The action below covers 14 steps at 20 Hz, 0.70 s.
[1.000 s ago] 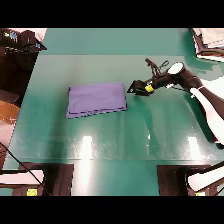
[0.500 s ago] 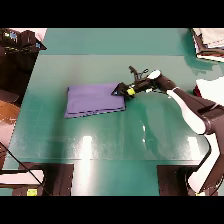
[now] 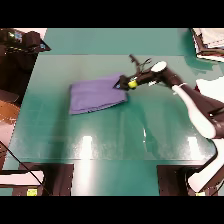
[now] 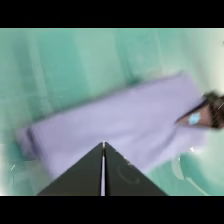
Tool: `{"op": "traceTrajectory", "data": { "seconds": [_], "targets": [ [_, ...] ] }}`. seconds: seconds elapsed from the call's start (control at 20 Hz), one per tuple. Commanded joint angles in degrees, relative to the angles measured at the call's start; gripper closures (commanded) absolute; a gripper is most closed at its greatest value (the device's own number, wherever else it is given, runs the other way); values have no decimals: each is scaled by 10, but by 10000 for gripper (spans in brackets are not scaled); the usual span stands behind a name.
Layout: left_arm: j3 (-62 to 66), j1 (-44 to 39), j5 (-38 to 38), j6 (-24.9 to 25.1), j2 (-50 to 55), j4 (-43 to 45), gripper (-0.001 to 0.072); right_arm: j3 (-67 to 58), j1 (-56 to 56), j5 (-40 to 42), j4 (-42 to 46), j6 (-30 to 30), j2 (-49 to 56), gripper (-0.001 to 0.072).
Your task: Fold the shirts.
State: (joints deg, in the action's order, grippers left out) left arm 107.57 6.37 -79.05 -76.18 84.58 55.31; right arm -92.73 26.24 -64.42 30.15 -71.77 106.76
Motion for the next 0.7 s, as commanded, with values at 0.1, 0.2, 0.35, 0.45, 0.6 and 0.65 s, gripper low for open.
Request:
{"op": "traceTrajectory", "data": {
  "seconds": [0.1,0.2,0.35,0.45,0.6,0.65],
  "targets": [
    [0,-90,20,2,2,1,677,-1,-148,-95,127,-39,-136,701],
    [0,-124,33,1,2,3,677,-1,-217,-106,176,-40,-175,701],
    [0,-161,55,1,2,3,677,-1,-325,-87,210,-41,-209,701],
    [0,-177,62,1,2,3,677,-1,-389,-69,209,-40,-211,701],
    [0,-191,62,1,2,2,677,-1,-467,-24,206,-38,-201,701],
    [0,-193,62,1,2,3,677,-1,-485,-10,204,-36,-197,701]
  ]
}}
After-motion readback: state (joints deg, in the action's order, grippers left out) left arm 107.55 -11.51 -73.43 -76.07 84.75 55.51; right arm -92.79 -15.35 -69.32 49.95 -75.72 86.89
